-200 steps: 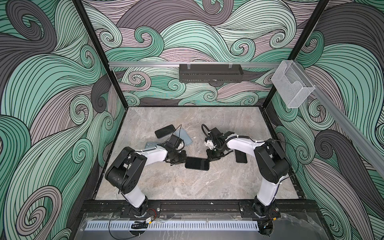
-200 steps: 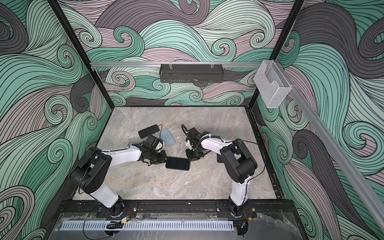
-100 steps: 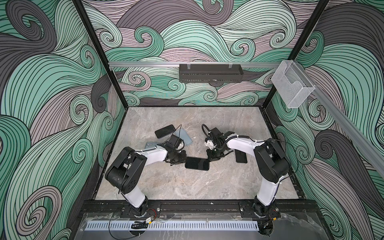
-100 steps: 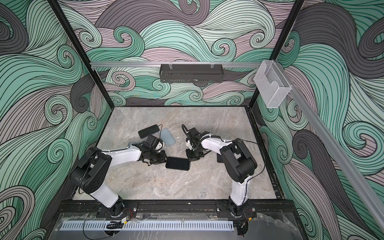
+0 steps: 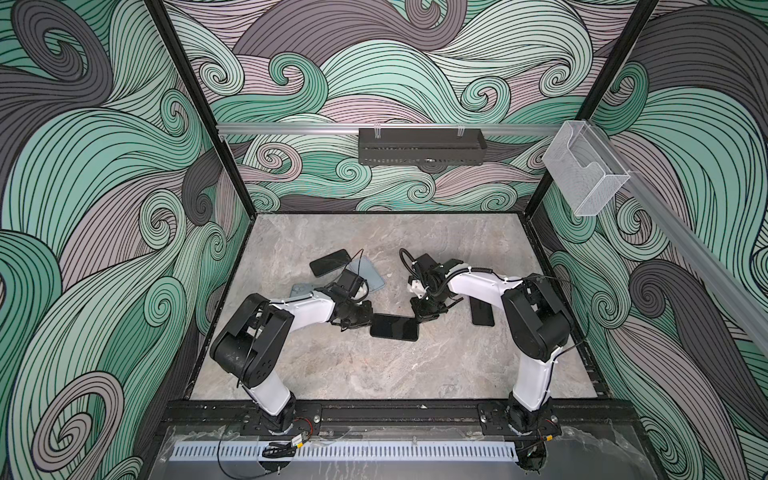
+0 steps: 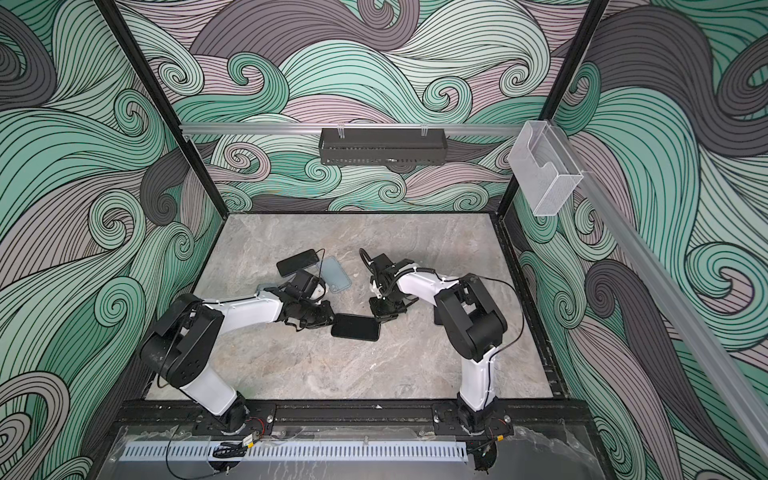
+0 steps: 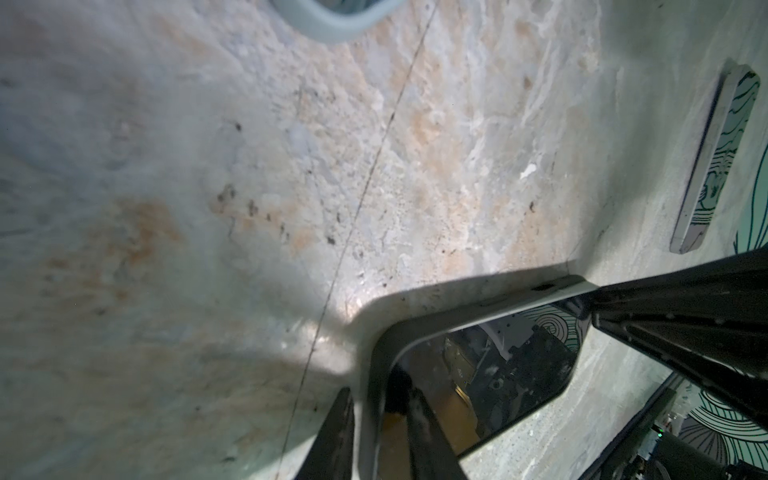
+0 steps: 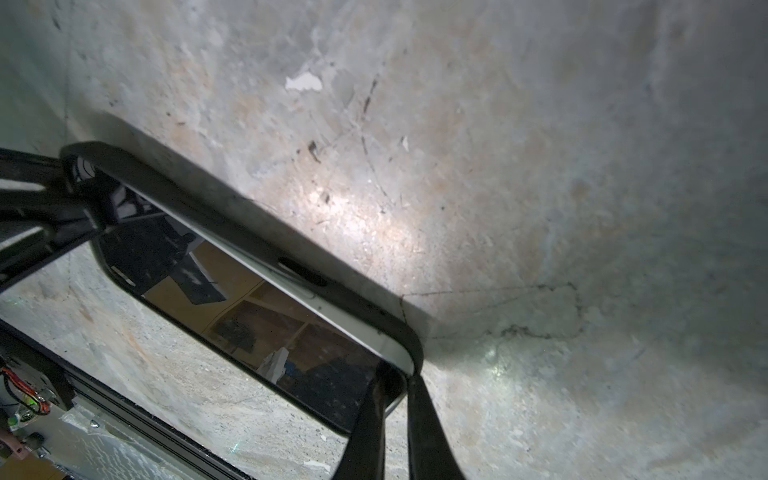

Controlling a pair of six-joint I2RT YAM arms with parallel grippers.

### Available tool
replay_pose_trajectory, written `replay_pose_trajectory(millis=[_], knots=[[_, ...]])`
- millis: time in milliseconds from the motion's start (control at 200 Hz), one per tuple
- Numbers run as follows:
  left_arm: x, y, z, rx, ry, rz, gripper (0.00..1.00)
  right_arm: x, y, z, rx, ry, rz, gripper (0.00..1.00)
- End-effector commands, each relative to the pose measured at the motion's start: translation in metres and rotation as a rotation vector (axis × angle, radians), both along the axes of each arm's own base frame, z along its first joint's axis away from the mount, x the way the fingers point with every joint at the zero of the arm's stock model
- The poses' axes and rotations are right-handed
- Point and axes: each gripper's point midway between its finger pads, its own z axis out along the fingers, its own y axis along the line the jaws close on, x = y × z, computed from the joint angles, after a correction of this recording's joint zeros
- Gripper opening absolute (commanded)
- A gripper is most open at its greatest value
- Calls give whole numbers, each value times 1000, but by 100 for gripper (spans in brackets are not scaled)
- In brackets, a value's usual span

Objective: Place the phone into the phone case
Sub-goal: 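Pinch the case rim onto the phone corner with the right gripper, then open both grippers and lift them off the cased phone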

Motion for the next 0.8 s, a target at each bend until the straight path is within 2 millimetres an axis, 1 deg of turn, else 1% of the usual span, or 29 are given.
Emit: replay_pose_trajectory(millis=[0, 320, 520, 595, 630, 711, 796], knots=[[-3, -1, -2, 7, 10, -24, 25, -48, -20, -77, -195, 149, 59, 12], [-3, 0, -3, 5, 10, -19, 25, -59, -20, -91, -230, 179, 65, 12], [-2, 1, -3, 6, 15, -16, 25, -58, -21, -91, -241, 162, 68, 11], [-3, 3, -3, 11, 17, -7, 25, -54, -18, -83, -221, 135, 74, 11], [-3, 4, -2, 13, 14, -1, 25, -50, -14, -76, -200, 113, 87, 12], [-1, 9, 0, 25, 13, 21, 25, -40, -7, -56, -159, 42, 115, 18], [1, 15, 5, 40, 5, 47, 26, -27, 0, -30, -118, -41, 168, 27]])
